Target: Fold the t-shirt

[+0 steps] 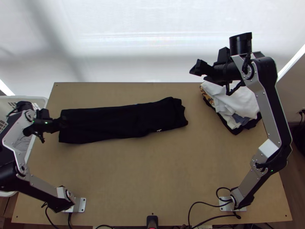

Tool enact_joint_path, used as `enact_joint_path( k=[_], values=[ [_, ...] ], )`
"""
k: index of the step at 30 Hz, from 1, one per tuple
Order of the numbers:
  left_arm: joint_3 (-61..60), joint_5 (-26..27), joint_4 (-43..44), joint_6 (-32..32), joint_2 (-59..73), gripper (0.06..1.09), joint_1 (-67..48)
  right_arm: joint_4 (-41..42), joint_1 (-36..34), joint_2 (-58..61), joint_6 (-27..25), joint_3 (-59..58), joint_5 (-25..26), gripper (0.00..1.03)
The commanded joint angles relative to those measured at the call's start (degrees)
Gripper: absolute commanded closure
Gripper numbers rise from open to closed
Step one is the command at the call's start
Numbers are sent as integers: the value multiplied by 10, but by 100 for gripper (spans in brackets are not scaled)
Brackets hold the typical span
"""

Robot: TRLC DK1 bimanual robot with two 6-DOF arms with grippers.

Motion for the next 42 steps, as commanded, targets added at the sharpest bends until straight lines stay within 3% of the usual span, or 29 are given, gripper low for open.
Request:
enact_joint_path(
  k=[1, 8, 22, 42],
  values=[
    [31, 6, -15, -11, -69, 105, -16, -4, -10, -22, 7, 9, -5, 4],
    [102, -1, -38, -109, -133, 105, -138, -9, -28, -40, 6, -1, -5, 4],
    [230, -51, -47, -243, -89, 105, -366, -30, -69, -97, -14, -57, -7, 4],
    [354, -95, 2, -343, 52, 105, -551, -30, -84, -180, -10, -161, -7, 4]
  ],
)
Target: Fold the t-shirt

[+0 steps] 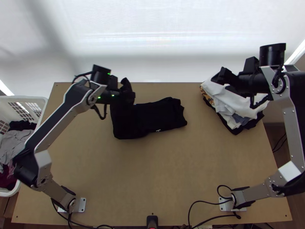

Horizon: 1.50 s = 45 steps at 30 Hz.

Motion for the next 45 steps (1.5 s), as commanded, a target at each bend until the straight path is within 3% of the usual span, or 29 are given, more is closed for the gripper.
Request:
enact_joint_path(
  k=[1, 21, 22, 24, 28, 35, 41, 45],
  values=[
    [44, -5, 11, -27, 30, 105, -20, -4, -7, -32, -3, -27, -6, 4],
    [208, -21, 25, -62, 204, 104, -118, -3, -14, -93, -2, -107, -3, 4],
    [216, -21, 25, -62, 213, 101, -123, -3, -14, -96, -2, -111, -3, 4],
    [238, -21, 25, -60, 233, 80, -134, -3, -14, -101, -2, -121, -2, 4],
    [279, -18, 26, -49, 264, 11, -153, -3, -16, -103, -2, -136, -1, 4],
    [283, -17, 110, -78, 251, 10, -141, 0, -12, -104, -4, -160, -1, 4],
    [279, -16, 100, -69, 209, 10, -99, 11, 21, -69, -7, -182, -2, 4],
    [270, -15, 74, -58, 178, 10, -68, 14, 64, -20, -37, -183, -3, 4]
  ],
)
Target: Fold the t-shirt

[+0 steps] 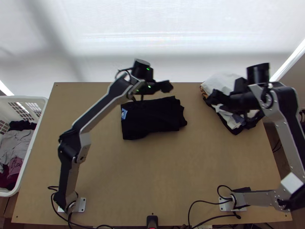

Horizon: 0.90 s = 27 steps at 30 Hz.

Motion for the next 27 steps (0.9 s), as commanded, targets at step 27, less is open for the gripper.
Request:
enact_joint_path(
  k=[27],
  values=[
    [-17, -18, -94, 19, -162, 10, 113, 107, 26, 346, -177, 29, -74, 4]
  ],
)
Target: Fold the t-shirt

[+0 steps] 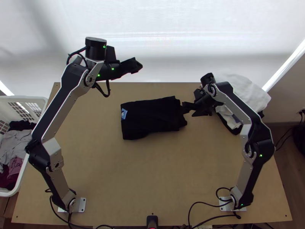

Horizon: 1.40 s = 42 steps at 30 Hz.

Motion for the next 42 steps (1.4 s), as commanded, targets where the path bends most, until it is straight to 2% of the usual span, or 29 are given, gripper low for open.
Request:
enact_joint_path(
  k=[1, 14, 35, 42],
  values=[
    [-6, -7, -7, 7, -26, 10, 6, 4, 1, 31, -15, 27, -3, 4],
    [-6, -8, -22, 12, -49, 10, 32, 10, 7, 71, -9, 73, -28, 4],
    [-5, -8, -27, 17, -54, 10, 65, 17, 44, 152, 5, 102, -28, 4],
    [-7, -8, -29, 21, -53, 10, 72, 17, 78, 187, 22, 139, -28, 4]
  ],
)
